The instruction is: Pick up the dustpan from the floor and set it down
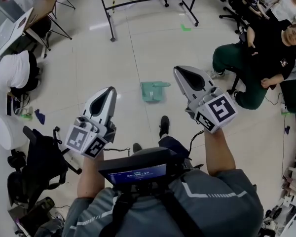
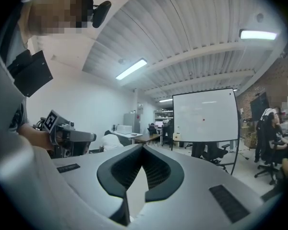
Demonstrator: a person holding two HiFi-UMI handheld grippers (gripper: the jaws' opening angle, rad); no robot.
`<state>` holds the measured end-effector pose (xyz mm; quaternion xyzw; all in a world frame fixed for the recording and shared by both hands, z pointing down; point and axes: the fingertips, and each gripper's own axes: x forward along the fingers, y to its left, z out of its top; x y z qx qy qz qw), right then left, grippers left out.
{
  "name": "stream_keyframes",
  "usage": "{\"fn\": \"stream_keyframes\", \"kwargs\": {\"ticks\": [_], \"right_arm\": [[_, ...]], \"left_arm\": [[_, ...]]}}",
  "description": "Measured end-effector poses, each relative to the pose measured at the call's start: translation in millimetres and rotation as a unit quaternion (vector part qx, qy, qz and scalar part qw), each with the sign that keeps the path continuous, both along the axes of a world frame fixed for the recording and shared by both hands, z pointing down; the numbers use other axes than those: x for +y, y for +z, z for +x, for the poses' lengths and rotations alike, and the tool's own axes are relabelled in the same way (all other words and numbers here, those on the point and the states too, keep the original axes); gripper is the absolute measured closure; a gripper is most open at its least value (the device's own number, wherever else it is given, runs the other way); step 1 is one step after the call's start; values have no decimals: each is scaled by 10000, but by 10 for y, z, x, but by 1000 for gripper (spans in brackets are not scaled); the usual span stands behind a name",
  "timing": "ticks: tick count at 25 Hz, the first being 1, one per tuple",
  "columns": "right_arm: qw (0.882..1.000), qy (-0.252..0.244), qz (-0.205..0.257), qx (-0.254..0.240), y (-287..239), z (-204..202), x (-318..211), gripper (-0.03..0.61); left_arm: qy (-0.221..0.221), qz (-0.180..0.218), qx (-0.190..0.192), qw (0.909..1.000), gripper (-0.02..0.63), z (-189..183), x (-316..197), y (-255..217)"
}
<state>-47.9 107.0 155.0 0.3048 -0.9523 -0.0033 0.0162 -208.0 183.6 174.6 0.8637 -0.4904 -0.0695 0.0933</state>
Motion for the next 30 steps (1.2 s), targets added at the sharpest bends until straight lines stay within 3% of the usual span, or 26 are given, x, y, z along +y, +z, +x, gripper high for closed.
{"fn": "stream_keyframes", "kwargs": {"ticks": [5, 12, 21, 30], "right_arm": [[9993, 345, -119, -23, -59, -87, 683, 568], [9984, 546, -96, -45, -265, 250, 1355, 568], [9990, 394, -193, -124, -286, 1024, 1469, 568], [9988, 425, -126, -204, -458, 1425, 1460, 569]], "left_arm": [[338, 38, 25, 9994, 591, -134, 576, -107], [516, 94, 82, 9986, 591, 178, 1093, -302], [532, 115, -41, 9985, 591, 1081, 1107, -398], [499, 84, -48, 9987, 591, 1441, 1101, -525]]}}
